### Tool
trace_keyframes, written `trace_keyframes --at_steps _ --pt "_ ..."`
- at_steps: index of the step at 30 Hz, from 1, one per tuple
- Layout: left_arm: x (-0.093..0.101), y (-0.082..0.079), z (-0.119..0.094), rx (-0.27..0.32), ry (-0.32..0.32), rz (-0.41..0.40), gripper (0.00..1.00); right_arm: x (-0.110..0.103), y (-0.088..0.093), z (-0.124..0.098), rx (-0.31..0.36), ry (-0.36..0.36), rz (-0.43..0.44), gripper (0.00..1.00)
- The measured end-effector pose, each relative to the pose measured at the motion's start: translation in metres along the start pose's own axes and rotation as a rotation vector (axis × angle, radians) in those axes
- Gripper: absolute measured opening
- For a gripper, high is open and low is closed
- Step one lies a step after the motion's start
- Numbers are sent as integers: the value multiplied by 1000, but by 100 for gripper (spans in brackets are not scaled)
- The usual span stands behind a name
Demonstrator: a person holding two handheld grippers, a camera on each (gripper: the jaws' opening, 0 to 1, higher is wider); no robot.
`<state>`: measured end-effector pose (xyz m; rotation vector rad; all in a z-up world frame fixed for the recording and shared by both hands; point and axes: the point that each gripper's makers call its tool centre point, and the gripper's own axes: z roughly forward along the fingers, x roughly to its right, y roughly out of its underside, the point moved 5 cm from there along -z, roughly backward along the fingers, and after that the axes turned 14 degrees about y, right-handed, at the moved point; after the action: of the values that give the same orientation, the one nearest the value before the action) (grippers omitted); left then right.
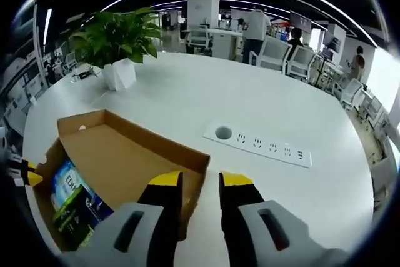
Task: Operate the shoe box by opening the lid, removing the specified soft item, and placing it in the target area until the item is outside and the box remains undamaged.
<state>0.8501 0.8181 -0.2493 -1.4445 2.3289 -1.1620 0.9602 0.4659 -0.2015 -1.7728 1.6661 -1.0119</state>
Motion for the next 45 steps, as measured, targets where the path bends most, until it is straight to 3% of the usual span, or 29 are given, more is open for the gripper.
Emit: trace_keyframes --at_steps 22,27,45 --pt "0 0 2 -32 32 23 11 -17 6 -38 -4 -42 6 27" --pt "-2 -2 -2 -32 25 45 23 -21 16 -55 -11 -62 13 29" --pt "5 -21 -21 0 50 98 25 -33 43 -93 -42 -100 15 30"
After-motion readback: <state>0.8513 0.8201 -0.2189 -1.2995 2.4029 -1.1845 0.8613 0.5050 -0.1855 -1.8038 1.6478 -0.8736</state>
